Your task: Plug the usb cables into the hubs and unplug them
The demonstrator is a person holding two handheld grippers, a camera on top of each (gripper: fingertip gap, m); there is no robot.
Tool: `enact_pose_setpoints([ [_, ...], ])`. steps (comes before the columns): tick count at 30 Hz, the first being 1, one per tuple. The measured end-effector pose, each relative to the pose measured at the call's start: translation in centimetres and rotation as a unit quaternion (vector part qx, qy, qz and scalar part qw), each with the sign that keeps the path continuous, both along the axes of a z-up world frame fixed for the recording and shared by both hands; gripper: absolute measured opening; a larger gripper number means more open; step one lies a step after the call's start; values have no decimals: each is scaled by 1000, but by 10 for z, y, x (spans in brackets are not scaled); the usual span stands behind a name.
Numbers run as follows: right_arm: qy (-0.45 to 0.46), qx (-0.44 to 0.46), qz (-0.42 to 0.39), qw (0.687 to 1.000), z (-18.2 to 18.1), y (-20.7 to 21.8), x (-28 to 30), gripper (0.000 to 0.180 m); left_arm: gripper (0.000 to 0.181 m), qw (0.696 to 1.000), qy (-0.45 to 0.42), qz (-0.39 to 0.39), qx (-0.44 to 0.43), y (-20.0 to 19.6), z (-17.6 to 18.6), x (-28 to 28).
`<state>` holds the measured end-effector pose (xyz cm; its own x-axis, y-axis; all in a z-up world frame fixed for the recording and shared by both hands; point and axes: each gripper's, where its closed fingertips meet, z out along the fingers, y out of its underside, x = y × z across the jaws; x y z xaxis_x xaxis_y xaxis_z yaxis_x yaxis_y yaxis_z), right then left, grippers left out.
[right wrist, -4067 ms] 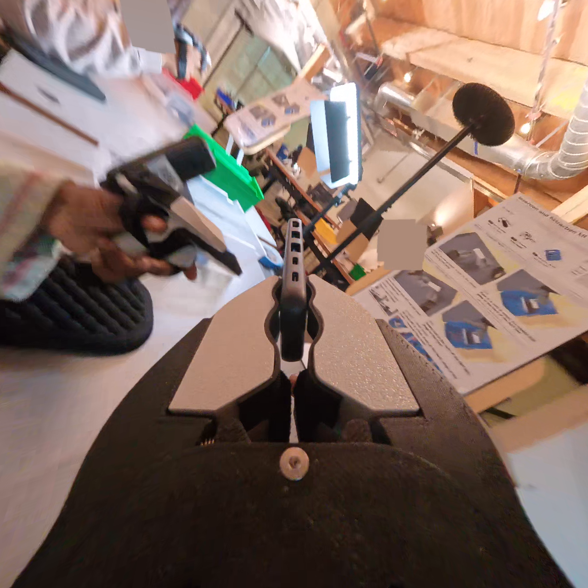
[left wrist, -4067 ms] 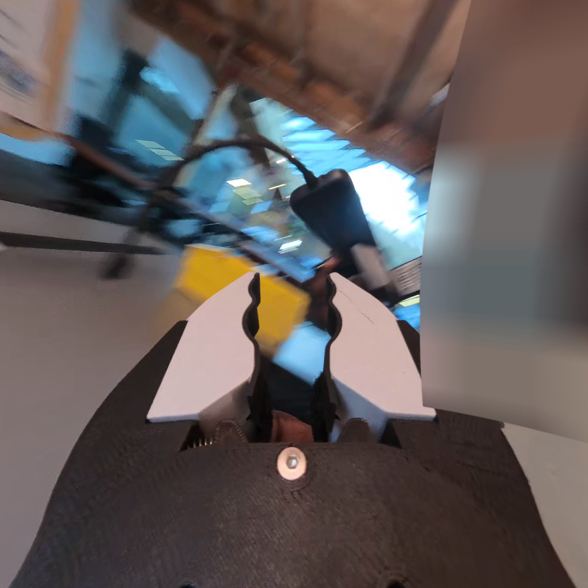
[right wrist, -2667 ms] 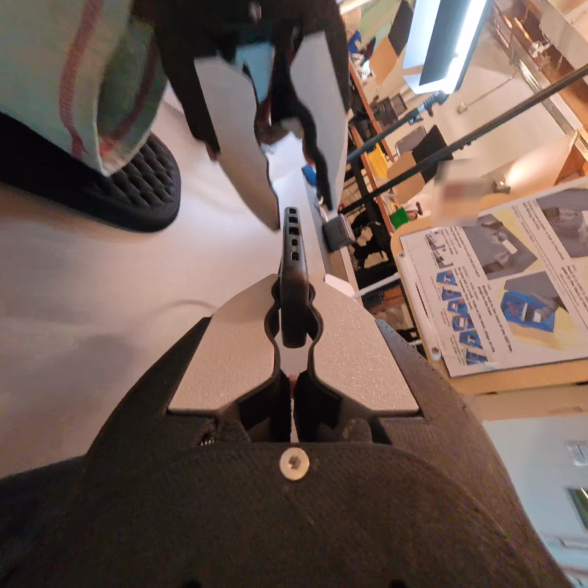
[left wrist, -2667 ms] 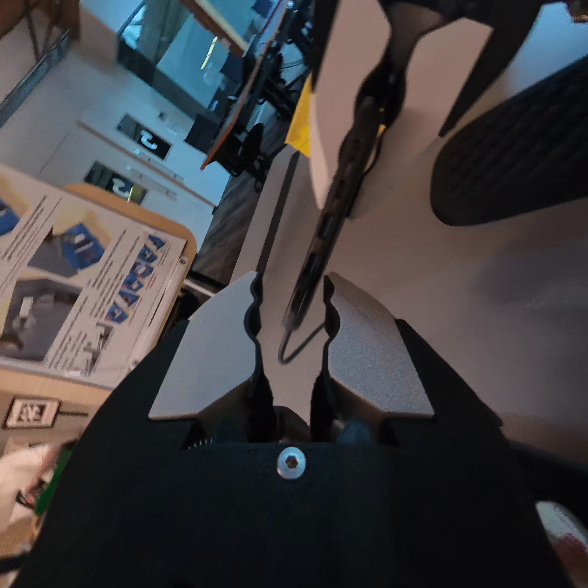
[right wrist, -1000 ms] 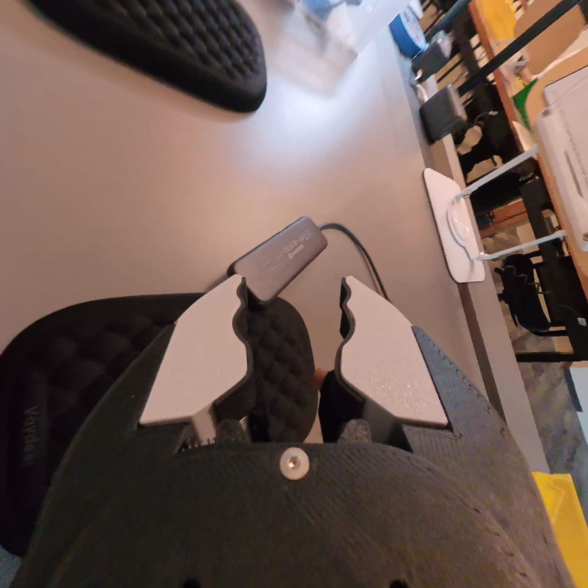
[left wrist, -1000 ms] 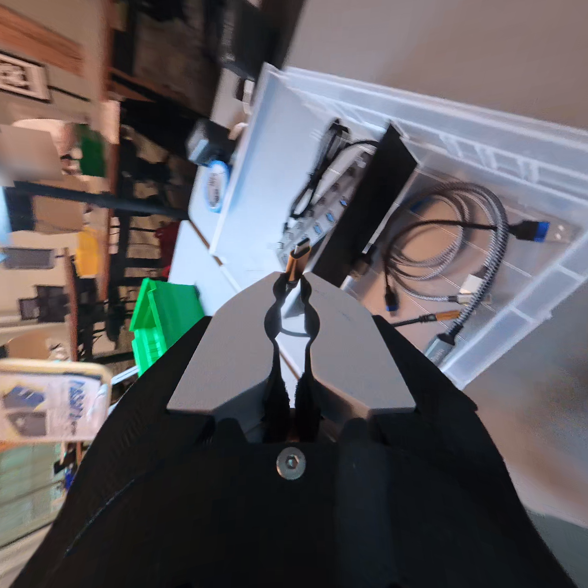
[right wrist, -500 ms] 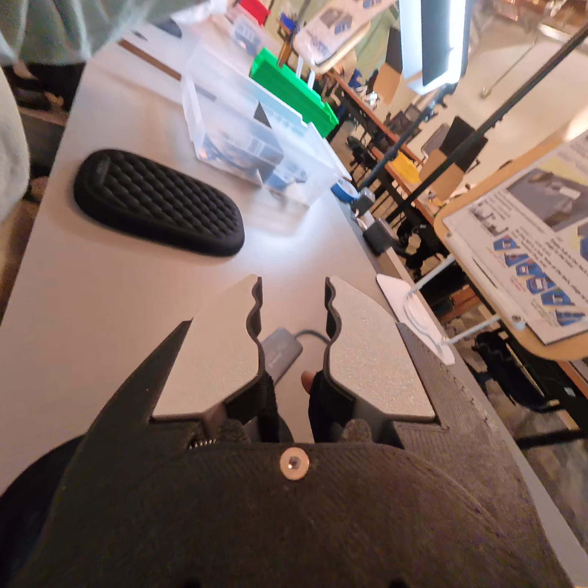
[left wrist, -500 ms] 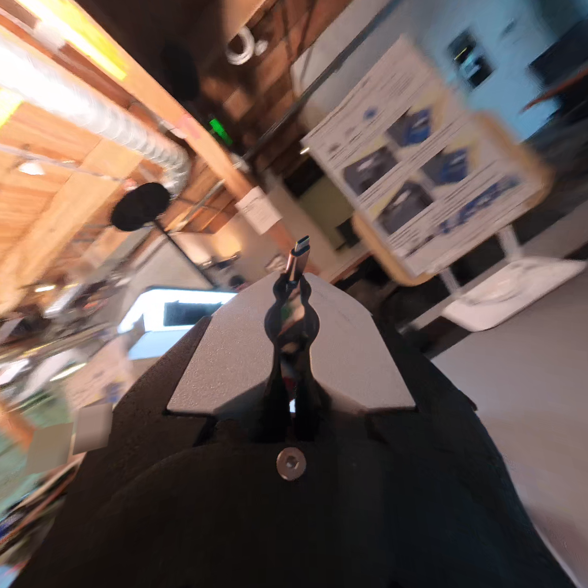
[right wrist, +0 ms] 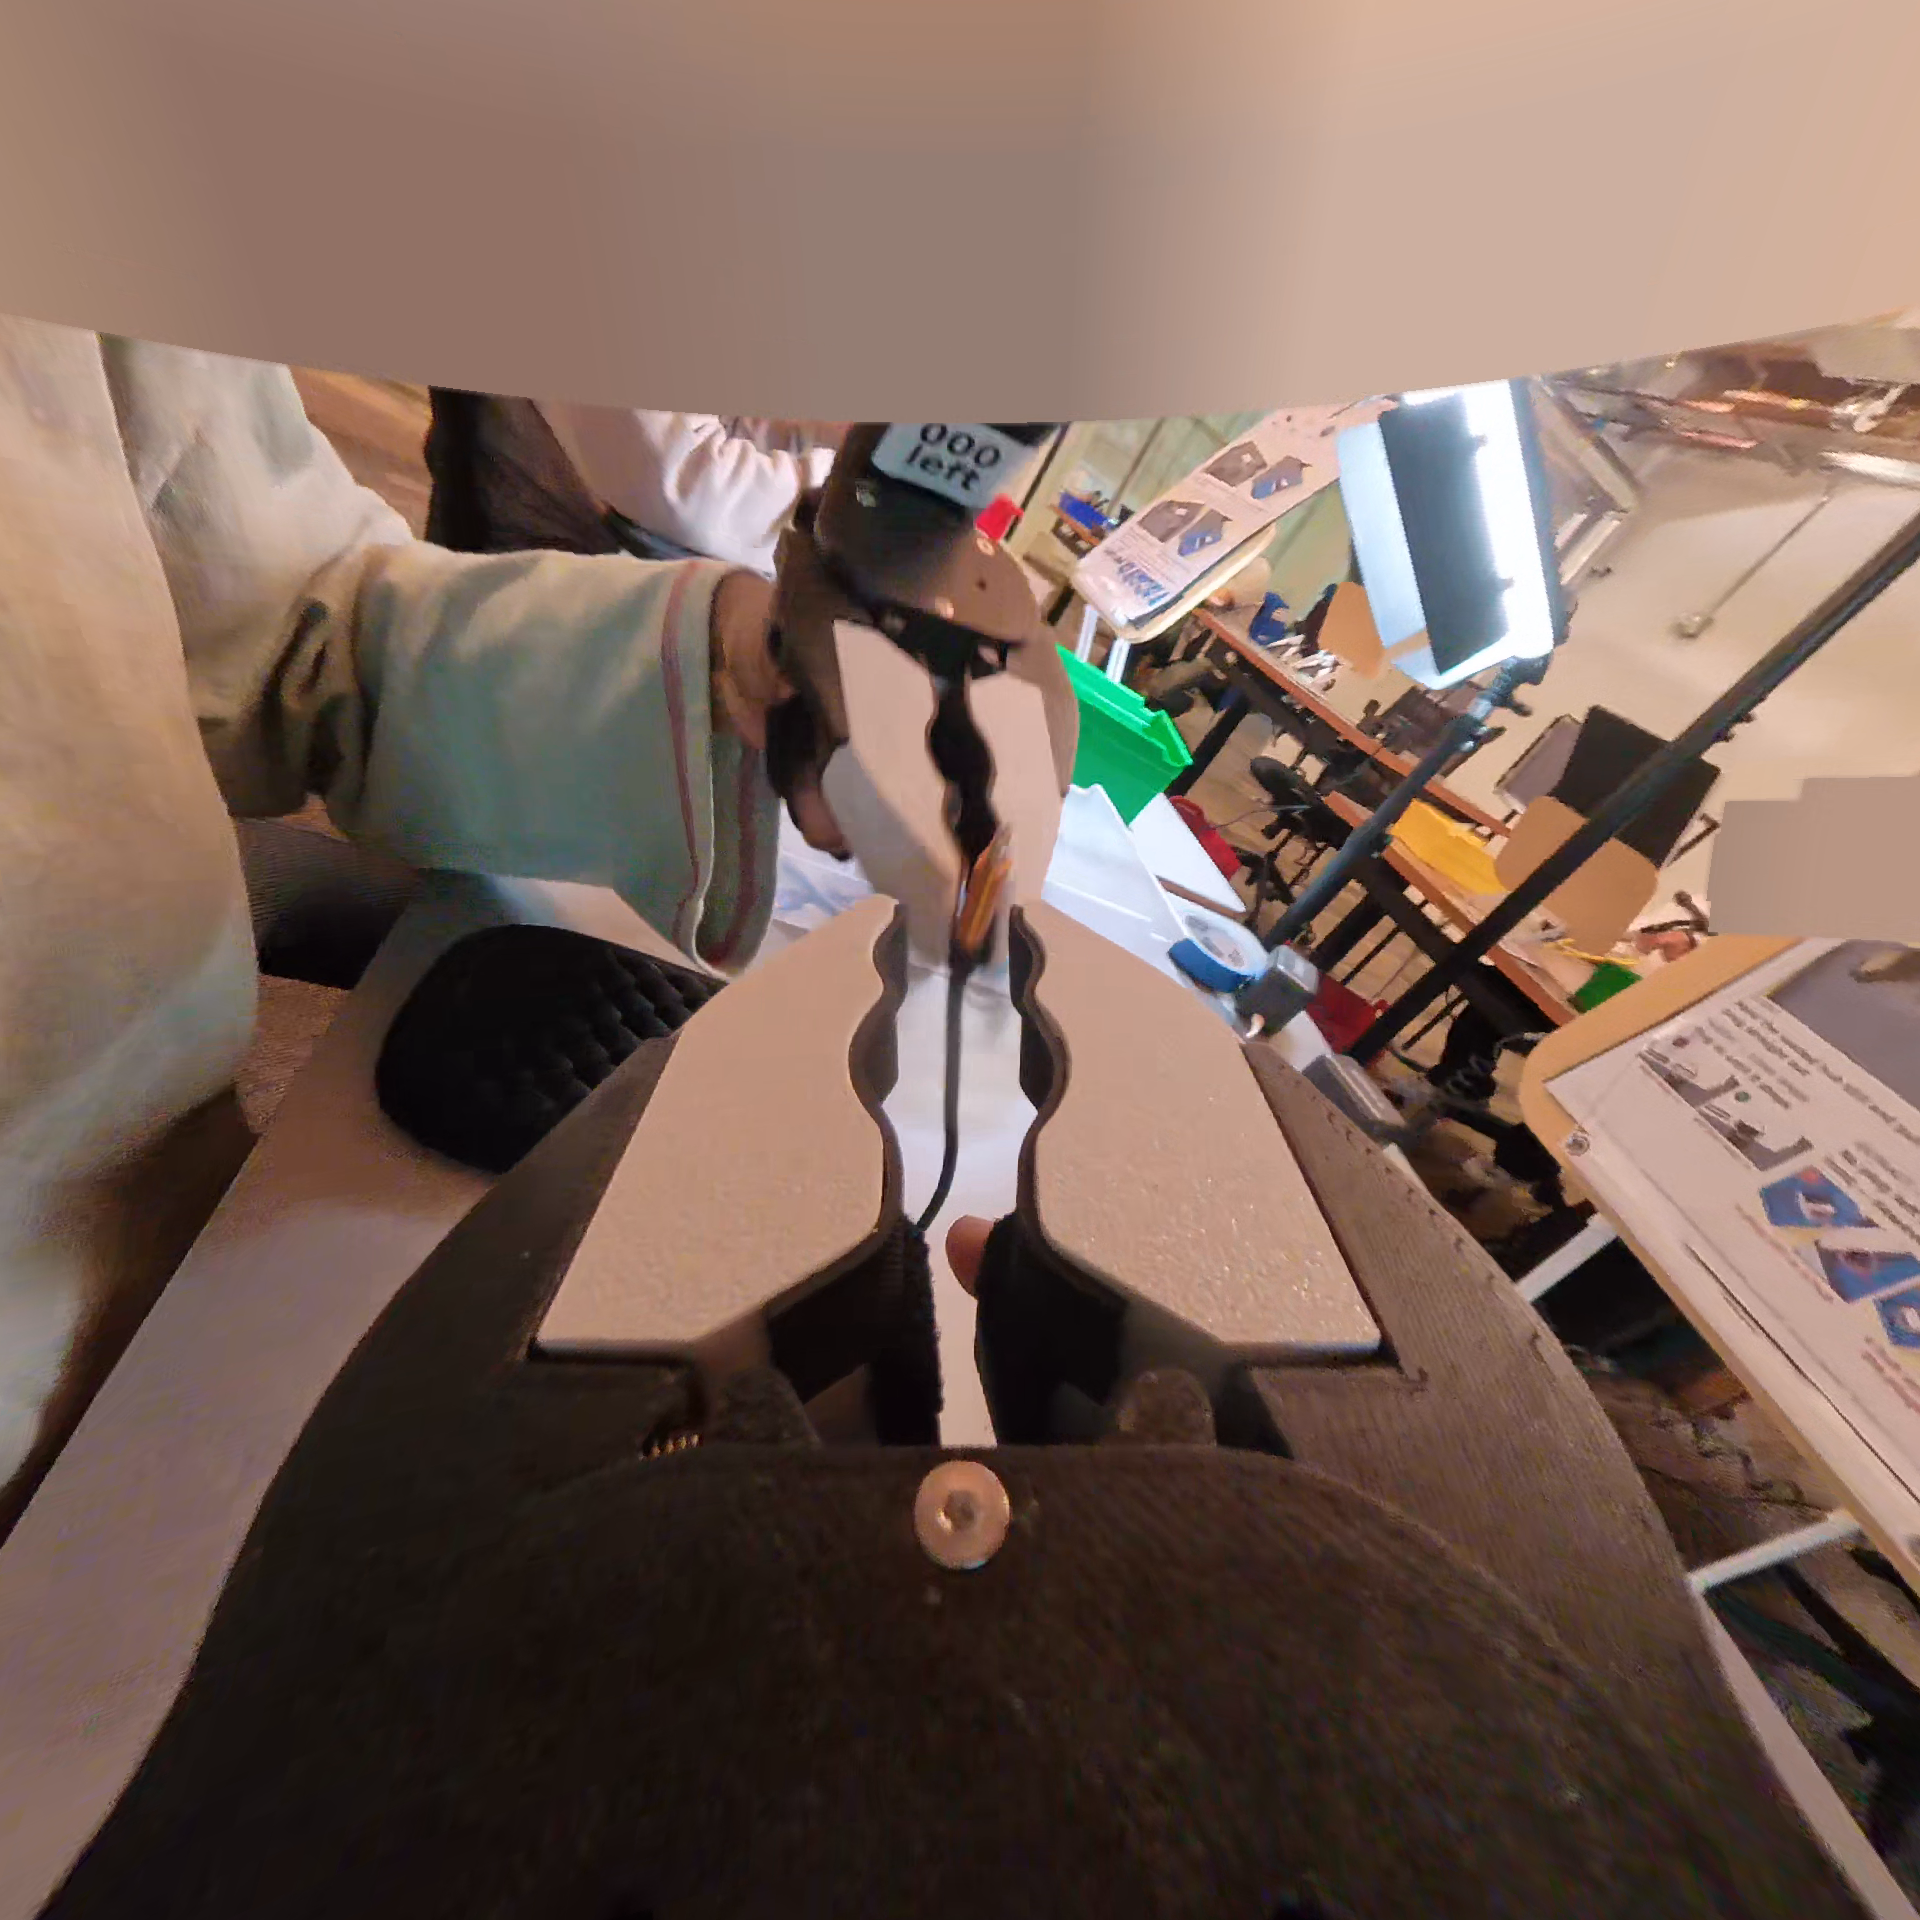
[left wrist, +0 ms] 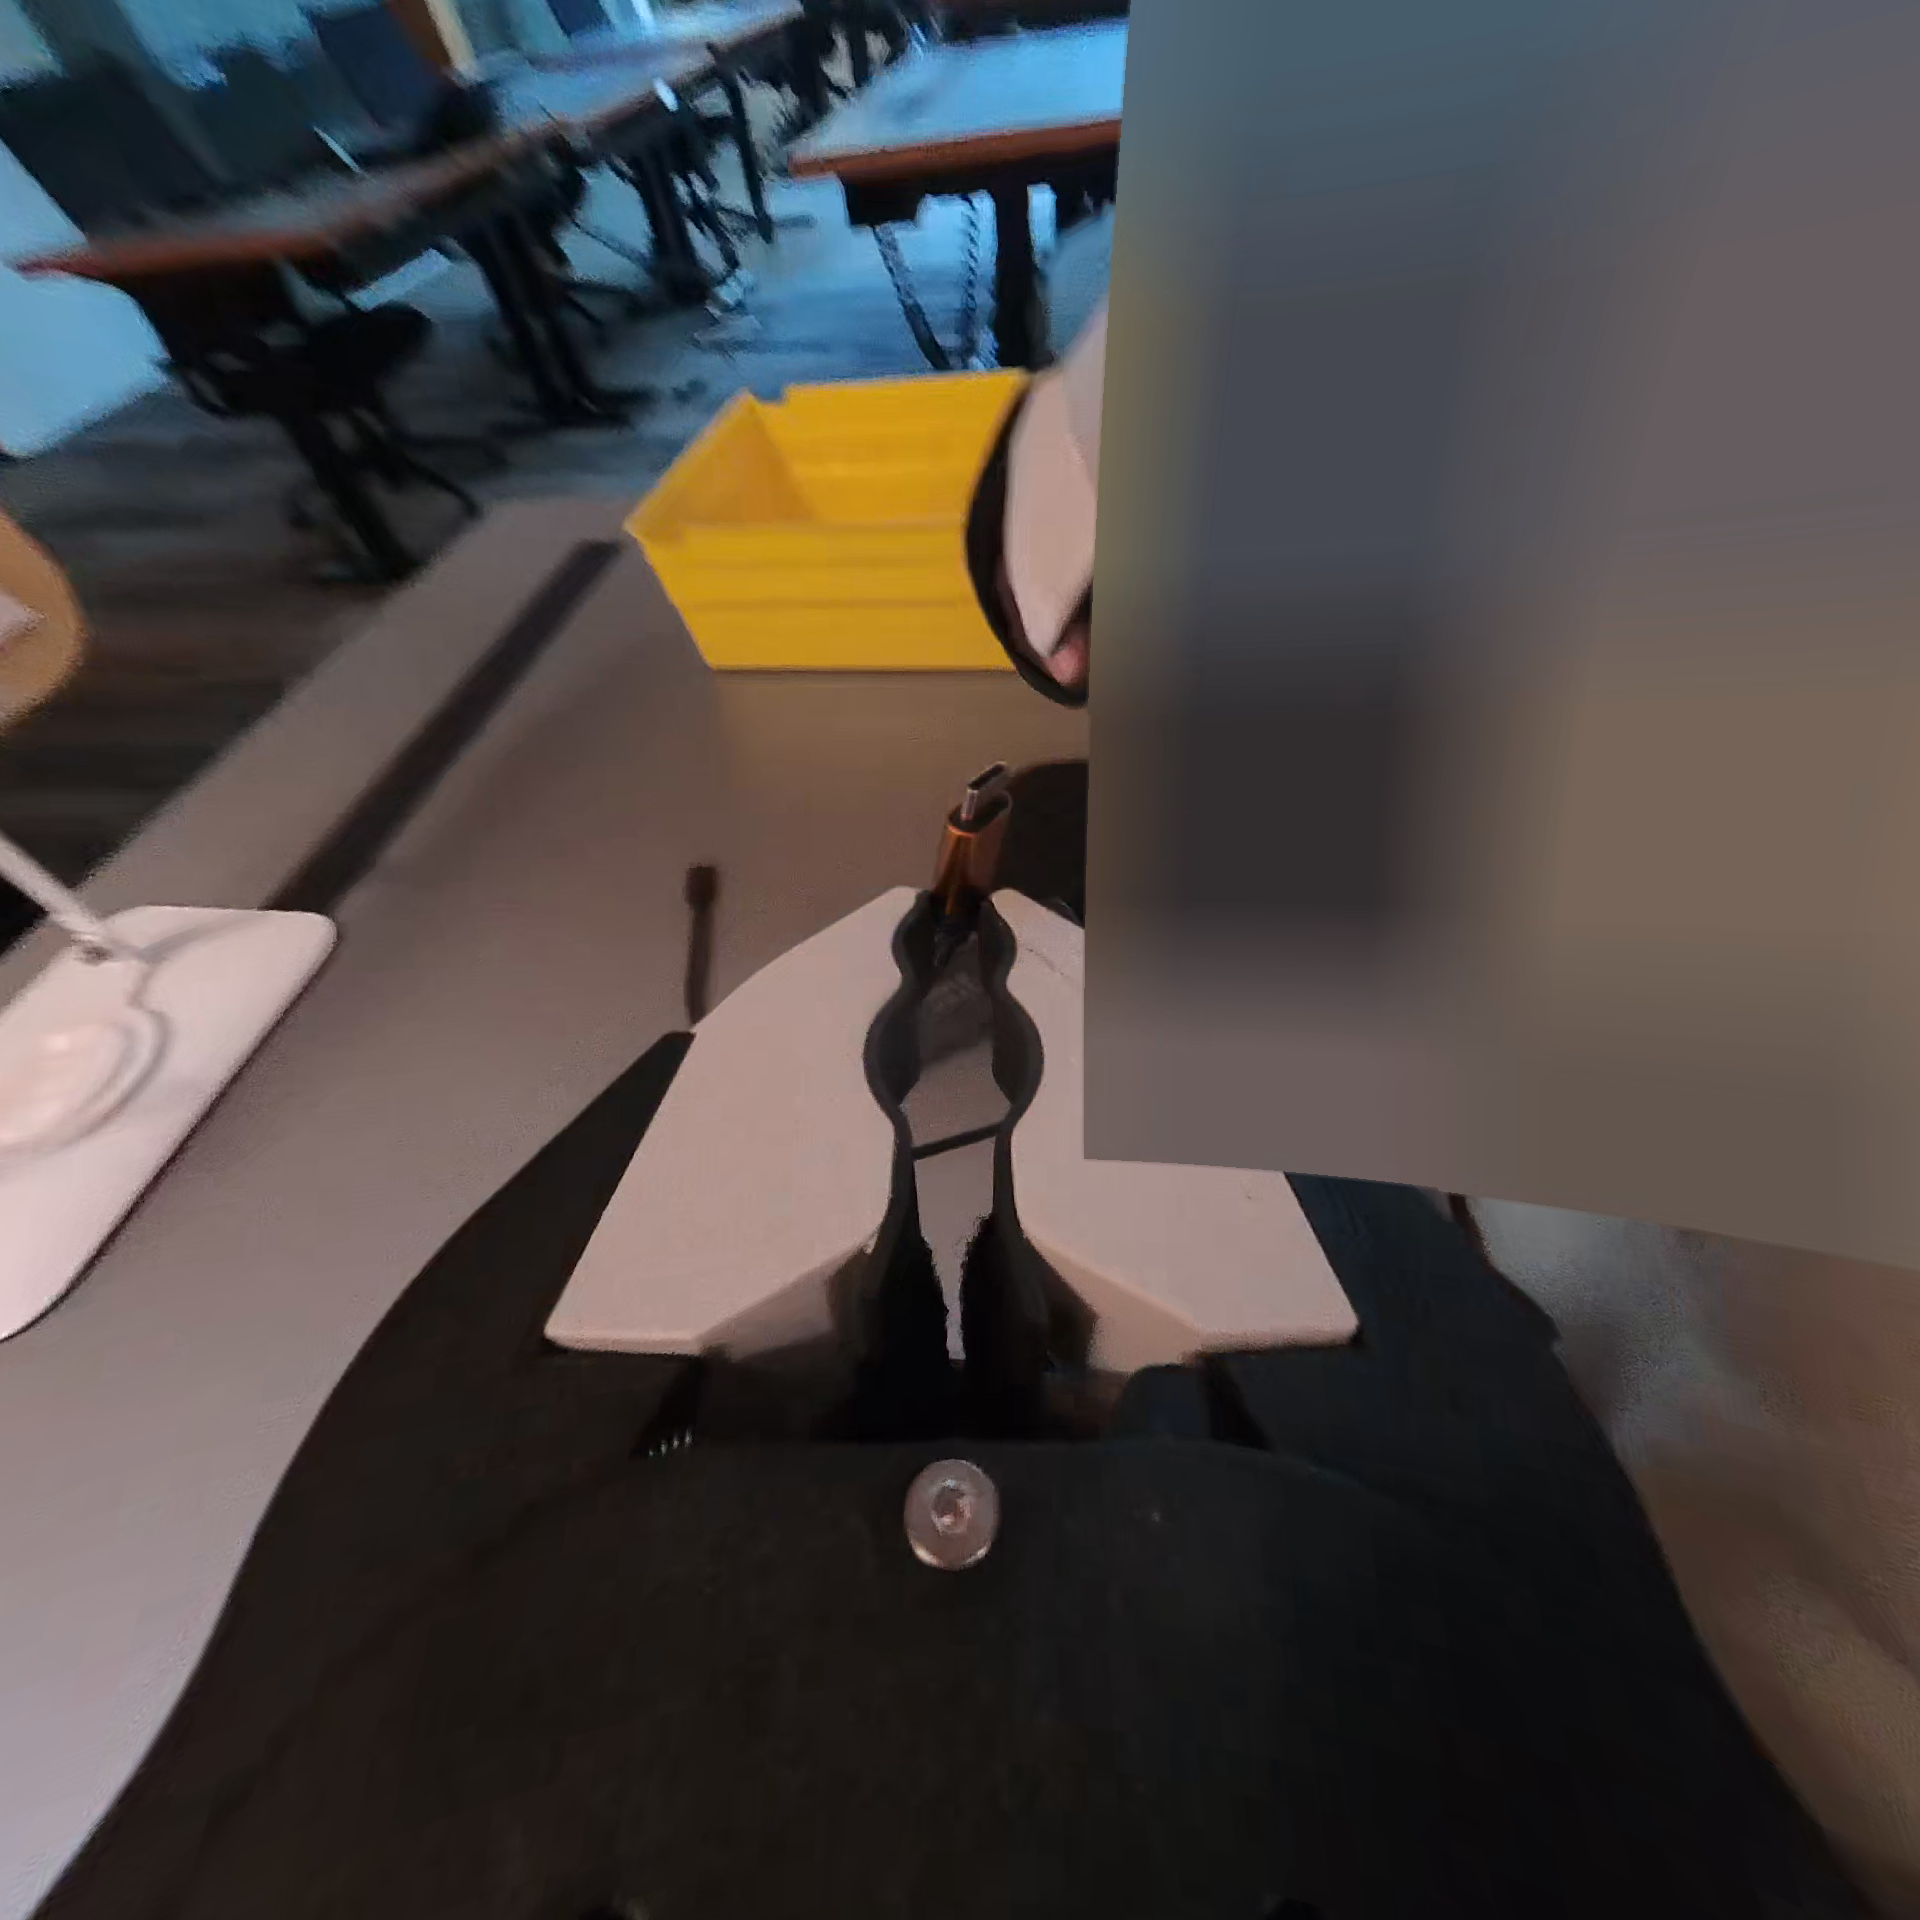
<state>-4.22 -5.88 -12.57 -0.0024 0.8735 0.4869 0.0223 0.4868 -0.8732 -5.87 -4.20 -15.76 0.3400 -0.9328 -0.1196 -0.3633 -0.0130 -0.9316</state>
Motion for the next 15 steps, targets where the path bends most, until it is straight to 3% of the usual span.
enact_pose_setpoints([
  [1,-14,-7,8,1000,0,1,-3,19,8,1000,14,-13,-9,-1,-7,5],
  [8,-147,-27,35,988,-31,8,-17,17,9,996,50,-64,-35,-4,-23,26],
  [15,-104,-51,-14,993,-30,18,-15,10,9,998,57,-32,16,9,-24,23],
])
